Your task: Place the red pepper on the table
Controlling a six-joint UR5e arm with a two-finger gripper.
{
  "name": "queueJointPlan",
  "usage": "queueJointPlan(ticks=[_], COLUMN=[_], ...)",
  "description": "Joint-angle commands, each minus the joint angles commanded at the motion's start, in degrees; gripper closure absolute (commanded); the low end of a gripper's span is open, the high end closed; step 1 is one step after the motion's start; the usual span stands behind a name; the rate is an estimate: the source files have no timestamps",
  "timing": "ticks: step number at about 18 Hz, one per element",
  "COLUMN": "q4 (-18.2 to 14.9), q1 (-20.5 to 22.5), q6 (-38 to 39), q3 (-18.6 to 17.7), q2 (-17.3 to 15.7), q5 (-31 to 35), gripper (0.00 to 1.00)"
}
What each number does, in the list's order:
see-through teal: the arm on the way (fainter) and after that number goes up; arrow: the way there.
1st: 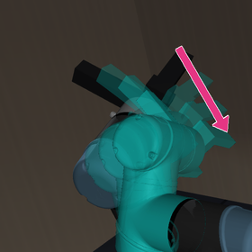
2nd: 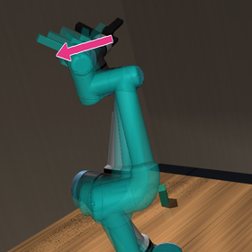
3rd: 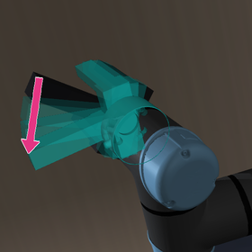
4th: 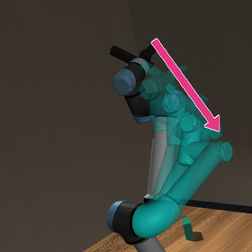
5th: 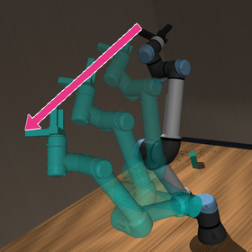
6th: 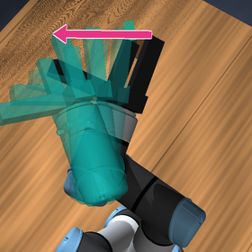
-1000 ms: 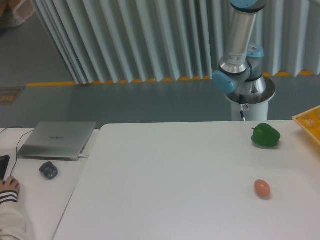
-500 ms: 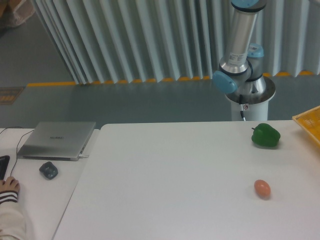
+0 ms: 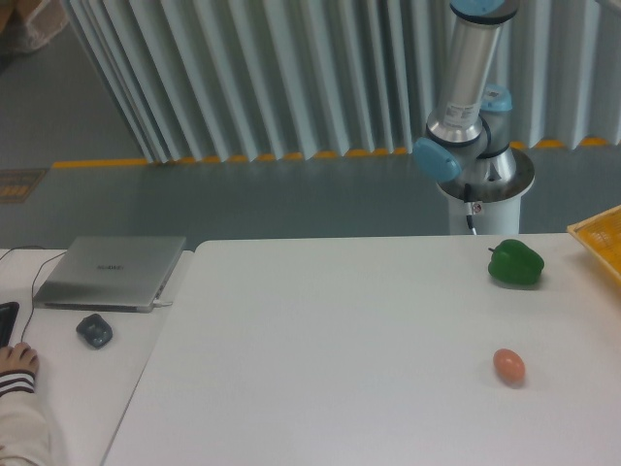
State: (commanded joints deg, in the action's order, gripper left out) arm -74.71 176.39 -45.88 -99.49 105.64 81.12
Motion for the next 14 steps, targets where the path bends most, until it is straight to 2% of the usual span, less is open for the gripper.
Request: queueJointPlan(ticks=[3, 6, 14], q4=[0.3, 0.3, -1.0], q1=[2.1, 2.4, 2.1], q6=[-0.2, -0.1, 1.3], q3=[0.0, 0.2, 1.0], q2=[1.8, 2.4, 1.9], q5=[-0.3, -0.3, -1.1], gripper=[0.00, 0.00, 0.00])
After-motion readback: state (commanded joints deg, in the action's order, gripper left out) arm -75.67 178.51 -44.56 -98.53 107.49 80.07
